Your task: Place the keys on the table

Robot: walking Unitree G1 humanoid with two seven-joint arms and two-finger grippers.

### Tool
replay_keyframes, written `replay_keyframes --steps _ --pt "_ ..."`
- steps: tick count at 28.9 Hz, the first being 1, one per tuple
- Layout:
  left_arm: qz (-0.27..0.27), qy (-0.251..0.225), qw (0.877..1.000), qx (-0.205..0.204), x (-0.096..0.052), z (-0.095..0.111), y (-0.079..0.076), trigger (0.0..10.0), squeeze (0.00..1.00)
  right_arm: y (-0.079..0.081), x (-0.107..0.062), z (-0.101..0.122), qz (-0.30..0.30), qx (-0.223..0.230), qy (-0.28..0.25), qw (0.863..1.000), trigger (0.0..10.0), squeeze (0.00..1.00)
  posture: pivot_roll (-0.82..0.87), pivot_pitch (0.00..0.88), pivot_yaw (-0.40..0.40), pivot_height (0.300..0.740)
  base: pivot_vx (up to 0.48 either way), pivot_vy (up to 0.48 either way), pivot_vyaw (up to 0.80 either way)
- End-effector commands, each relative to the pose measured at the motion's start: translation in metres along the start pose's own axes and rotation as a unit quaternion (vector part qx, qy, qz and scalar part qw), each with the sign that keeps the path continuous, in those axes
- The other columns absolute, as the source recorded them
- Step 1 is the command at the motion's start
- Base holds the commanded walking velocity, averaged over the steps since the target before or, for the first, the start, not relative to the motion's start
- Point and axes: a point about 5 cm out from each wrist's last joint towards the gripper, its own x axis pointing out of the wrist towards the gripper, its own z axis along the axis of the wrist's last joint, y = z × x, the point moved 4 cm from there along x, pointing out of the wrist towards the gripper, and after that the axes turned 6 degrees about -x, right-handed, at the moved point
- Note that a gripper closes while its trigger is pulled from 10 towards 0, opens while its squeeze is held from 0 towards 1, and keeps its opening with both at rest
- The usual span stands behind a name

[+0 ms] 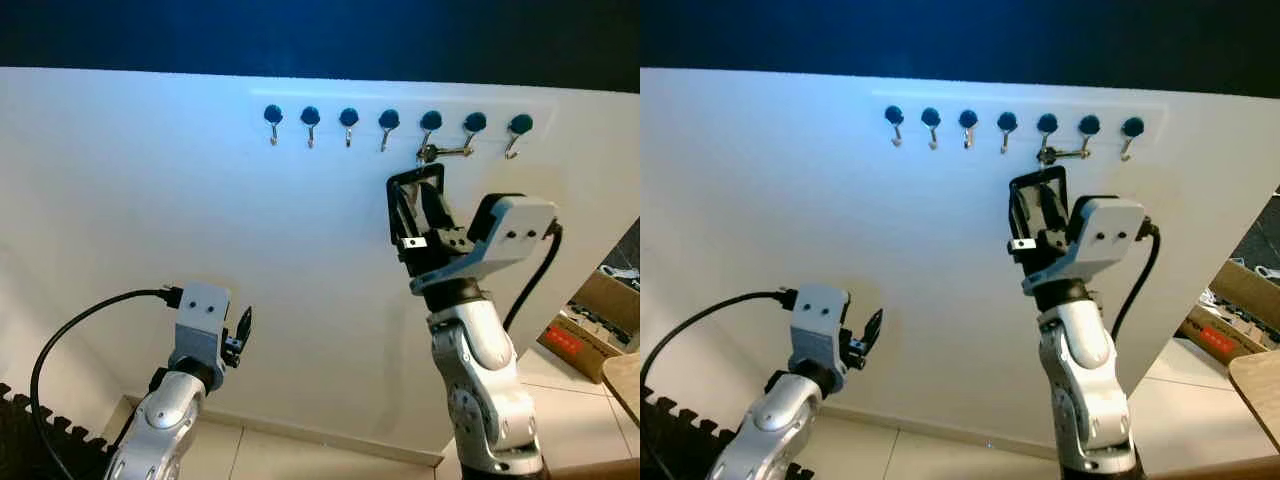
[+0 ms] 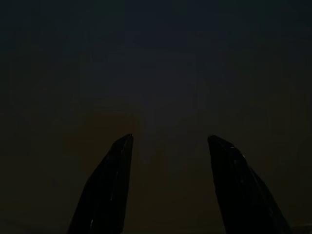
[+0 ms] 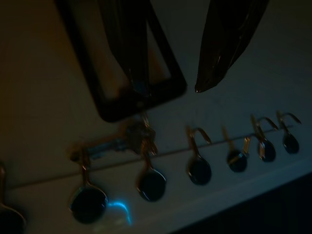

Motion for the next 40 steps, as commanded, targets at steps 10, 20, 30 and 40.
replay_keyframes --steps 10,20,30,40 --pt "0.002 0.009 1.0 -0.001 -0.001 -0.004 0.0 10.0 0.0 -0.001 0.016 0.001 -0.003 0.015 -0.014 1.0 10.0 0.0 0.16 0.13 0.029 0.74 0.0 0.0 0.0" --pt "0.006 0.009 1.0 -0.003 -0.002 -0.004 0.001 10.0 0.0 -0.005 0.028 -0.002 -0.023 0.028 -0.013 0.999 9.0 0.0 0.17 0.13 0.03 0.74 0.0 0.0 0.0" --pt "0.003 0.01 1.0 -0.003 -0.003 -0.004 0.0 10.0 0.0 -0.009 0.025 -0.009 -0.038 0.025 -0.004 0.999 8.8 0.0 0.16 0.132 0.037 0.74 0.0 0.0 0.0" --pt "0.003 0.01 1.0 -0.002 -0.002 -0.004 0.0 10.0 0.0 -0.008 0.029 -0.003 -0.034 0.027 -0.019 0.999 3.3 0.0 0.16 0.132 0.036 0.74 0.0 0.0 0.0"
